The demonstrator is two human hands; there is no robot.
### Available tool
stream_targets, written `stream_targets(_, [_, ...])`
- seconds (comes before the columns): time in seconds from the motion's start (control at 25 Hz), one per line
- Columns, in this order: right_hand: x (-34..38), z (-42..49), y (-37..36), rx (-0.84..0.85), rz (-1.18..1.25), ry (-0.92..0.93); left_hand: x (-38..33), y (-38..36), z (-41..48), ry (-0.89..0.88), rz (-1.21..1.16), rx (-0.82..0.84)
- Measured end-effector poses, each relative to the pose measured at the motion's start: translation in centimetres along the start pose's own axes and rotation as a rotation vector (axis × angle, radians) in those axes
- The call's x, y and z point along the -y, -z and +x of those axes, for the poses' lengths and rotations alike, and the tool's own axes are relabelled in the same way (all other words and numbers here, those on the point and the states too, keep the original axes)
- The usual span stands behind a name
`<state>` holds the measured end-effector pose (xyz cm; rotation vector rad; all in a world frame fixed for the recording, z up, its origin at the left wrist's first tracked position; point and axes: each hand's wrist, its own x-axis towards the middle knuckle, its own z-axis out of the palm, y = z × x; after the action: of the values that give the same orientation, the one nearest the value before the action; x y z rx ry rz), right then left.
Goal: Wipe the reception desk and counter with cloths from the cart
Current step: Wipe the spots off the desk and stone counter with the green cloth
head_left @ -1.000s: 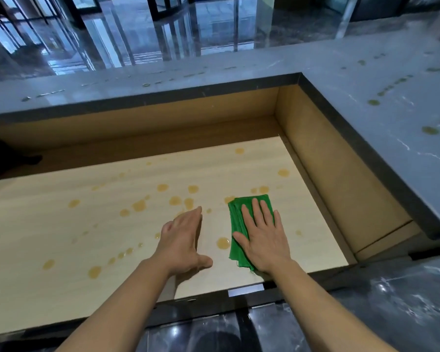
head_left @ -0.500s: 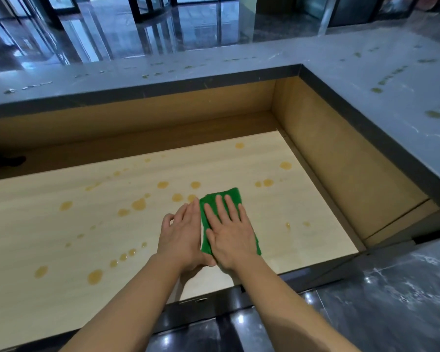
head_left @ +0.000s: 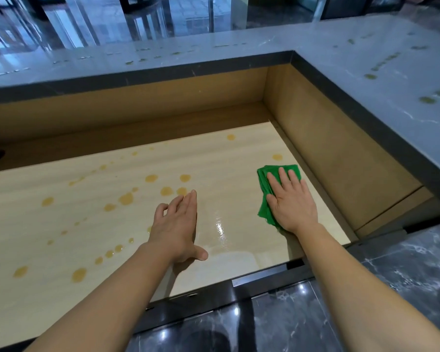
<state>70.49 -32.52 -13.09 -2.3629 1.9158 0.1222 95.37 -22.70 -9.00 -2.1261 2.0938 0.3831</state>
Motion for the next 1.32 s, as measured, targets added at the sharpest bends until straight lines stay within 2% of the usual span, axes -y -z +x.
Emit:
stream_targets(0.16, [5.3,-2.0,0.0,-0.003,0.054,-0.148,-0.3,0.4,0.4,-0.018,0.044,0.029])
stream_targets(0.24, [9.1,-3.8,-0.2,-0.012,0.069,-0.145,-0.6,0.7,0.7,-0.034,0.087,0.043])
stream_targets(0.4, [12.6,-6.2,-0.8,0.023,0.078,0.088,-1.0,0.9,0.7,-0.043,0.138,0.063])
stream_targets(0.56, [6.4,-5.4,-0.7,0.004,0.042,0.349,-0.8,1.0,0.8,-0.122,0.208,0.061])
stream_targets(0.68, [0.0,-4.0,-0.5,-0.004,-0.007,0.22,-0.4,0.8,1.0,-0.225,0.2,0.036])
stream_targets(0.8, [-3.0,-3.2,-0.1,0.006,-0.036,0.078,0.3,0.4,0.8,-0.226,0.114,0.043])
stream_targets(0.96, [1.7,-3.9,-0.4,-0.038,0.043,-0.184,0.8,0.0,0.8,-0.211,0.046,0.036])
stream_targets(1.04, [6.1,-4.8,-0.4,-0.041,0.083,-0.243,0.8,0.1,0.7,-0.213,0.03,0.037])
stream_targets(1.12, [10.6,-5.7,-0.9,-0.038,0.095,-0.162,0.8,0.0,0.6,-0.208,-0.021,0.037])
stream_targets(1.2, [13.4,-6.4,-1.3,-0.009,0.106,0.001,0.9,-0.2,0.5,-0.188,-0.076,0.034])
stream_targets(1.32, [11.4,-5.9,-1.0,0.007,0.064,0.273,0.7,-0.1,0.3,-0.171,-0.043,0.031])
